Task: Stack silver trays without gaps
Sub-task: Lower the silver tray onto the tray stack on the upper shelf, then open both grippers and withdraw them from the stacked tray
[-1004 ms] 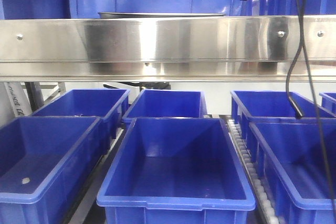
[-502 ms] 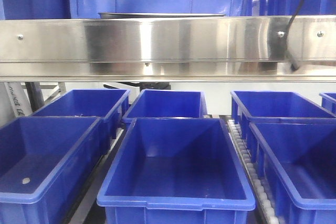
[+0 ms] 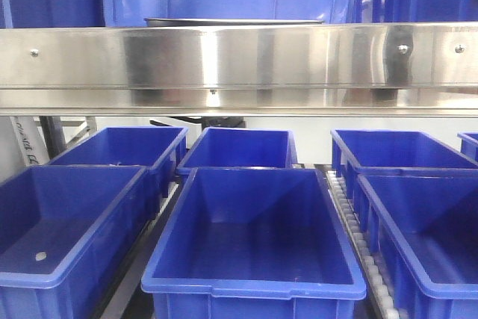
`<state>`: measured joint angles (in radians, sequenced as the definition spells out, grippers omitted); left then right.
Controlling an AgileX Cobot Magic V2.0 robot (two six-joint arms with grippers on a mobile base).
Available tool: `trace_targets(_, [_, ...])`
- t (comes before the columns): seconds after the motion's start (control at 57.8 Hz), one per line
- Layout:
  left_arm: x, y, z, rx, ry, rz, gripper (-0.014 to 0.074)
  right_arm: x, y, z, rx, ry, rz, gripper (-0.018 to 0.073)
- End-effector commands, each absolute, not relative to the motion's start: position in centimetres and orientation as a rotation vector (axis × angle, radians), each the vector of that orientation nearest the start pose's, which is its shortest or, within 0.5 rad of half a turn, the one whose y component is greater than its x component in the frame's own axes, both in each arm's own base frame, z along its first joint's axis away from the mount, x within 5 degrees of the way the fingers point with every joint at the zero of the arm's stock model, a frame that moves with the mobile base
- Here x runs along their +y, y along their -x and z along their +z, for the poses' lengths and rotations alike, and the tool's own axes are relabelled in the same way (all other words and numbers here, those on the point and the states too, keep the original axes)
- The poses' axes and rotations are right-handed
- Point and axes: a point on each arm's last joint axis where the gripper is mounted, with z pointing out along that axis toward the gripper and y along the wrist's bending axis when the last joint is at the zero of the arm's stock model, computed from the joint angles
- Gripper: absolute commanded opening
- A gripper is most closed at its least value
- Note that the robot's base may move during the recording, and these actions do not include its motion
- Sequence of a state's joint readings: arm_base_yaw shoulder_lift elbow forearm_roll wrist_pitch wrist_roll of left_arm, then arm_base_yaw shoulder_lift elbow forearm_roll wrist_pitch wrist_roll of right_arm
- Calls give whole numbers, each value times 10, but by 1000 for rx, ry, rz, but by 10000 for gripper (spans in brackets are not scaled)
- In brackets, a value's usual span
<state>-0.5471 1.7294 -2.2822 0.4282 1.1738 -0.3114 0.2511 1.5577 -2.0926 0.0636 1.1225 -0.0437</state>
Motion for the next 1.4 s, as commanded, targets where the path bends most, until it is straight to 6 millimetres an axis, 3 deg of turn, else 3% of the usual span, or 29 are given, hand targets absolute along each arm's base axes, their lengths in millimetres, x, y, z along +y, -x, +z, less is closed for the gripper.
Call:
trace_targets(0.0, [-131,-285,553,1921,-149,-61,-10,77,-256,556,1905,348,193,-81])
trace_targets(0.173, [-97,-229,593,1786,-113,-116,-10,65,-188,581,1779,366,226,-81])
trace_targets(0.329, [-66,-177,620,1673,-95,-143,-10,46,-128,587,1665,344,239,-81])
trace_targets(0.536, [-24,-106,642,1529,-99,-158,-10,19,-44,568,1541,321,255,-81])
trace_targets(0.692, [-3,-68,634,1510,-103,-164,-10,5,4,548,1475,313,278,-81])
trace_targets(0.883, [25,-8,599,1440,-140,-255,-3,-5,45,522,1427,314,315,-81])
trace_targets(1.021, [50,40,553,1410,-152,-308,-2,-11,63,507,1439,322,313,-81])
trace_targets(1.142, [67,76,499,1405,-163,-366,-2,-15,76,495,1465,333,310,-81])
trace_targets(1.315, [73,104,425,1405,-204,-491,-2,-23,99,472,1433,326,299,-81])
trace_targets(1.384, [63,90,406,1502,-229,-485,-2,-26,105,458,1425,322,291,-81])
